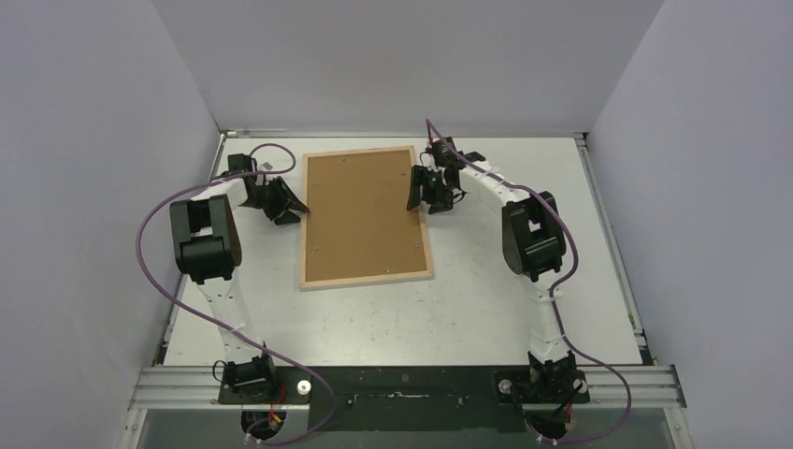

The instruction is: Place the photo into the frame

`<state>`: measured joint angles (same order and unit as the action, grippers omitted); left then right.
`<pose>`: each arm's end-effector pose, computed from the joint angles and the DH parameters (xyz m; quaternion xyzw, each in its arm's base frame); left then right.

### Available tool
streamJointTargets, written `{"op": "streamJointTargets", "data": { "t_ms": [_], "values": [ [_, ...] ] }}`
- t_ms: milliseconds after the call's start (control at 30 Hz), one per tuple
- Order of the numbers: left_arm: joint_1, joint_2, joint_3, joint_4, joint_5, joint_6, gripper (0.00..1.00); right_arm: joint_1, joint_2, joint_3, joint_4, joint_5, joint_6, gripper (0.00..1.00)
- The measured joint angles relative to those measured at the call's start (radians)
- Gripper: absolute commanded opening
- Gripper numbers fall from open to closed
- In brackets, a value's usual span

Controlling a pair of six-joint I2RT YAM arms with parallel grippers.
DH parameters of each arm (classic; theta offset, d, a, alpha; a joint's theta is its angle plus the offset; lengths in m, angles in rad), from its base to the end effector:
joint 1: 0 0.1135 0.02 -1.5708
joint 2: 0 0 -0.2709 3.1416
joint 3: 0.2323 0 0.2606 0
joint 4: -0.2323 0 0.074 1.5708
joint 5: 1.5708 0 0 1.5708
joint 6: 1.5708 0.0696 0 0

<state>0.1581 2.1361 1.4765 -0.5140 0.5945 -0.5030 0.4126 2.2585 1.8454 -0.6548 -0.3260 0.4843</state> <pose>0.4537 0.0329 0.1128 -0.2496 0.9054 -0.3153 0.1366 0.4635 0.2272 0.1534 -0.0061 0.9565 0.2481 0.1531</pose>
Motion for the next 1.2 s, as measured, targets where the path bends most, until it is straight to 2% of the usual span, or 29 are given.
{"op": "streamJointTargets", "data": {
  "t_ms": [267,600,967,1100,1200],
  "values": [
    [-0.012,-0.008,-0.020,0.006,0.001,0.003,0.34,-0.006,-0.012,-0.076,0.072,-0.068,0.028,0.55],
    [-0.109,-0.065,-0.072,0.005,-0.093,0.001,0.34,-0.040,-0.130,-0.270,0.111,-0.081,0.023,0.54],
    [-0.304,-0.277,-0.340,-0.001,-0.227,-0.101,0.35,-0.039,-0.370,-0.571,0.001,0.042,-0.029,0.57],
    [-0.354,-0.343,-0.425,-0.003,-0.232,-0.153,0.39,-0.031,-0.437,-0.619,-0.051,0.097,-0.042,0.61],
    [-0.359,-0.354,-0.430,-0.012,-0.232,-0.169,0.43,-0.019,-0.481,-0.610,-0.062,0.136,-0.050,0.64]
  ]
}}
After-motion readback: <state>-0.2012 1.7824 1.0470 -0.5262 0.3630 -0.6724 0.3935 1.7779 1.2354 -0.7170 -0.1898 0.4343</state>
